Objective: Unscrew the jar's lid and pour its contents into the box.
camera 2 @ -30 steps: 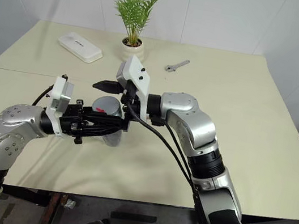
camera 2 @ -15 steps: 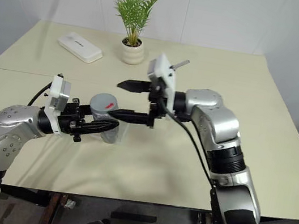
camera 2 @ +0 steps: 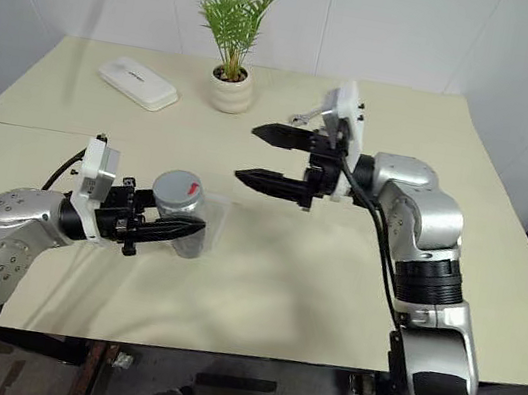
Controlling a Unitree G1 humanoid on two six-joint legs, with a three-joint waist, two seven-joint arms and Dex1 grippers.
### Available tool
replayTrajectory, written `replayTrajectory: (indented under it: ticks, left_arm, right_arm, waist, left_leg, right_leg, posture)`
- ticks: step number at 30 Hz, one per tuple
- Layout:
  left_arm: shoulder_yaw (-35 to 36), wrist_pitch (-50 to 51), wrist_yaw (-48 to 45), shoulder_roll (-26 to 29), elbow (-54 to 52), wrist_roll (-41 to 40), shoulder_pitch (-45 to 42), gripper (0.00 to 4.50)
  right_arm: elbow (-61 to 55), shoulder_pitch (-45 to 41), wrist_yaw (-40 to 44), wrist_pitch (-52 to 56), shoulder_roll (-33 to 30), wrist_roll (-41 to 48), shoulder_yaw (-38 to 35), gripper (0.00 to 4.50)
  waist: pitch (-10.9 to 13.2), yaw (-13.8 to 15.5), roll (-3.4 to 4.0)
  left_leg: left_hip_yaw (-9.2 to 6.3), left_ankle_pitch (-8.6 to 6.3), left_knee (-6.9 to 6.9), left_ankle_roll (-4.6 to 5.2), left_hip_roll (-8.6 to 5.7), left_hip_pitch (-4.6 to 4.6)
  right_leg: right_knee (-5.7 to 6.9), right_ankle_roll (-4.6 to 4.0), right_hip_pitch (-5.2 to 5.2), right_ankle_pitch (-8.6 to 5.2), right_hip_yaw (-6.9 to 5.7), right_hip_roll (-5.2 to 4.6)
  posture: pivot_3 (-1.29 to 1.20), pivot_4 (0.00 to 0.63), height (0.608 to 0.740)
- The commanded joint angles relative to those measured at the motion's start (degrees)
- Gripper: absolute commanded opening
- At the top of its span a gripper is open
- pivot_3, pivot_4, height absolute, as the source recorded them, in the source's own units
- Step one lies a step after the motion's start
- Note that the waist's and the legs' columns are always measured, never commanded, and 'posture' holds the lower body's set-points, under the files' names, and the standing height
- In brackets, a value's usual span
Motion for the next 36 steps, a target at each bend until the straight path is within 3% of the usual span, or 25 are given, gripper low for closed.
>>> replayTrajectory:
  ticks: [1,7,19,28,36]
  left_arm:
    - [0.80,-0.25,0.00,0.51,-1.86,-1.14,-0.74,1.96]
    - [0.16,-0.10,-0.04,0.26,-1.40,-0.97,-1.77,1.96]
    - [-0.42,-0.15,0.26,-0.18,-1.25,-0.89,-2.34,1.96]
    - [-0.31,-0.46,0.61,-0.38,-1.24,-1.00,-2.21,1.96]
    - [0.20,-0.92,0.53,-0.10,-0.85,-1.17,-1.87,1.96]
  right_arm:
    - [-5.00,0.14,-3.74,3.00,2.19,0.38,1.86,4.49]
    - [-10.19,0.53,-7.58,6.44,5.49,0.22,5.72,4.49]
    - [-6.14,-1.84,-10.50,2.93,10.23,-3.03,7.46,4.49]
    - [-2.89,-1.32,-9.35,0.35,8.59,-5.42,7.43,4.49]
    - [1.65,-1.65,-7.15,-2.21,3.02,-6.51,4.82,4.49]
  waist:
    - [0.00,0.17,0.00]
    - [0.00,0.31,0.00]
    - [0.00,0.26,0.00]
    - [0.00,0.22,-0.01]
    - [0.00,0.25,-0.01]
  left_leg:
    - [0.00,0.00,0.03,0.00,0.00,0.00]
    - [0.00,-0.02,0.06,-0.02,0.00,-0.02]
    - [0.00,-0.02,0.06,-0.01,0.01,-0.02]
    - [0.00,-0.02,0.06,-0.01,0.01,-0.02]
    - [0.00,-0.02,0.07,-0.01,0.01,-0.02]
  right_leg:
    - [0.01,0.00,0.00,0.00,0.00,0.00]
    - [0.00,0.00,0.00,0.01,0.00,0.00]
    - [0.02,-0.01,0.00,0.01,0.00,0.00]
    - [0.02,-0.01,0.00,0.01,0.00,0.00]
    - [0.02,0.00,0.00,0.01,0.00,0.00]
  posture:
    - [0.00,0.150,0.740]
    - [0.00,0.150,0.740]
    - [0.00,0.150,0.740]
    - [0.00,0.150,0.740]
    - [0.00,0.150,0.740]
